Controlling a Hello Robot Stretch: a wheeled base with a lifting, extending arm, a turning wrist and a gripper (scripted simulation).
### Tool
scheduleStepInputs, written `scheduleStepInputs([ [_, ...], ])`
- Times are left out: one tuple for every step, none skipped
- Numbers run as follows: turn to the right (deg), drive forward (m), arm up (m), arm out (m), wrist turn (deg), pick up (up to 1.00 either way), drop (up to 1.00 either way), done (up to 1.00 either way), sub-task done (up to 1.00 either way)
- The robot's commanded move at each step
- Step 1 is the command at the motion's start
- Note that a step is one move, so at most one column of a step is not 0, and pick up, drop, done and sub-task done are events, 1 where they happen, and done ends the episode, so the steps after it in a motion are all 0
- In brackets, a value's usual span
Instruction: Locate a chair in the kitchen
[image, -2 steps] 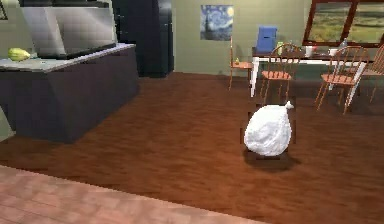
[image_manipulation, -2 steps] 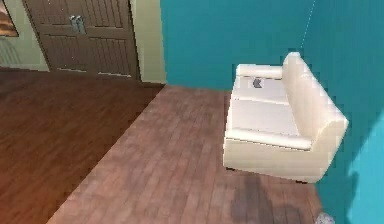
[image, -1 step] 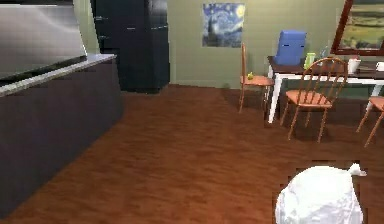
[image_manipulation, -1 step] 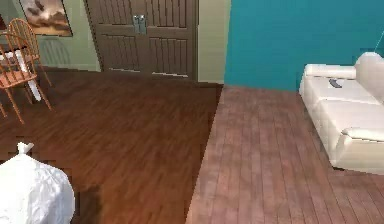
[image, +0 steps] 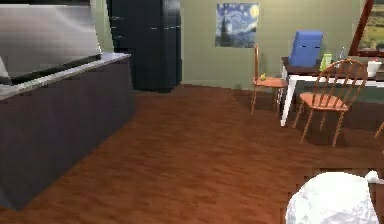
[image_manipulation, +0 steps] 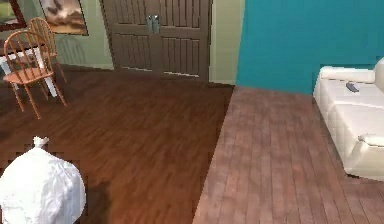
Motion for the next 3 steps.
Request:
scheduleStepInputs([
  [0.0,0.75,0.00,0.00,0.0,0.00,0.00,0.00,0.00],
  [15.0,0.00,0.00,0.00,0.0,0.00,0.00,0.00,0.00],
  [0.0,0.80,0.00,0.00,0.0,0.00,0.00,0.00,0.00],
])
